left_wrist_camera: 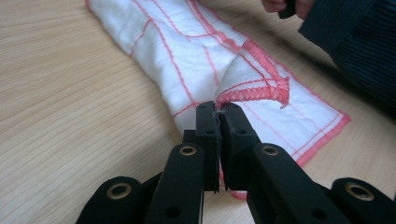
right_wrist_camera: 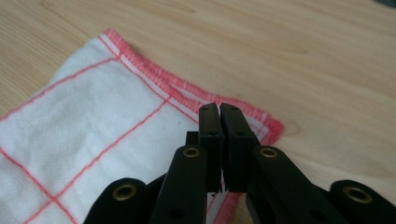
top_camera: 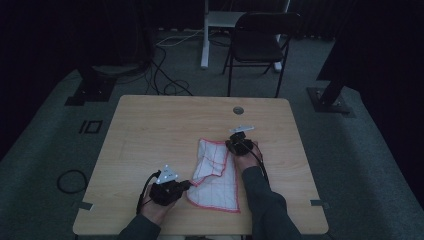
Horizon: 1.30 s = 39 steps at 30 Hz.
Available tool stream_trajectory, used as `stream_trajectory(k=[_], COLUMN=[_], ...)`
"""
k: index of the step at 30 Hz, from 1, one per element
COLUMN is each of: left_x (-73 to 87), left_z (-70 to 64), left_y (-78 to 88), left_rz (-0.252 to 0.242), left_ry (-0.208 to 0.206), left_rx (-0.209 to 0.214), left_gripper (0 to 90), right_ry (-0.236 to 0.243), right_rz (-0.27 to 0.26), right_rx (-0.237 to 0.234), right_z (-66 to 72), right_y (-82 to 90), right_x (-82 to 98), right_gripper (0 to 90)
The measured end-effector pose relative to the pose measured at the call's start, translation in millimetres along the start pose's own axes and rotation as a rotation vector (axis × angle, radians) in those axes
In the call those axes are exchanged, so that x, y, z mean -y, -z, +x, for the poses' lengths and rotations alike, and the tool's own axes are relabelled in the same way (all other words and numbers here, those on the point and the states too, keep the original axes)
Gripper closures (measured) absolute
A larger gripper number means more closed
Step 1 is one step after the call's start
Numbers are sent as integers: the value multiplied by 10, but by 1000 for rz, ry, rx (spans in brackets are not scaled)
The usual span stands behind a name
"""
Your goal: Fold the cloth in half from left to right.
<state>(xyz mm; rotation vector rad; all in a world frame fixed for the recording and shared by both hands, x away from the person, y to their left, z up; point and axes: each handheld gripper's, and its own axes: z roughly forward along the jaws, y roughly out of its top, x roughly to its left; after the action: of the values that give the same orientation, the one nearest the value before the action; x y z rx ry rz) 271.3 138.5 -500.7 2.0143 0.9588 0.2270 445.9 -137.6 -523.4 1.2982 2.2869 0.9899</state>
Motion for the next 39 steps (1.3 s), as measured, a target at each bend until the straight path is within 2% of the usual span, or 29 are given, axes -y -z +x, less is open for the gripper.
stream_trajectory(k=[9, 13, 19, 27, 30, 33, 34, 35, 39], left_x=[-44, -37, -22, -61, -60, -55, -54, -55, -77], left_z=[-145, -256, -430, -615, -643, -650, -654, -660, -622], left_y=[-63, -129, -240, -401, -448, -483, -487, -483, -447], left_rz=[4, 13, 37, 64, 71, 77, 76, 72, 59], left_ry=[-27, -35, -70, -115, -117, -101, -100, -106, -105], left_rx=[51, 97, 147, 178, 185, 220, 230, 226, 210], left_gripper=[878, 879, 881, 881, 876, 817, 770, 718, 700], right_ry=[36, 19, 18, 13, 13, 12, 7, -1, 4], right_rz=[7, 10, 25, 34, 35, 25, 20, 15, 8], right_rx=[21, 22, 47, 63, 65, 76, 81, 86, 86], right_z=[-74, -116, -152, -226, -240, -253, -260, -272, -303], right_y=[-2, -20, -54, -49, -46, -32, -23, -11, 70], right_x=[-118, -147, -174, -198, -193, -198, -200, -202, -193], right_gripper=[887, 887, 888, 888, 884, 847, 784, 746, 715])
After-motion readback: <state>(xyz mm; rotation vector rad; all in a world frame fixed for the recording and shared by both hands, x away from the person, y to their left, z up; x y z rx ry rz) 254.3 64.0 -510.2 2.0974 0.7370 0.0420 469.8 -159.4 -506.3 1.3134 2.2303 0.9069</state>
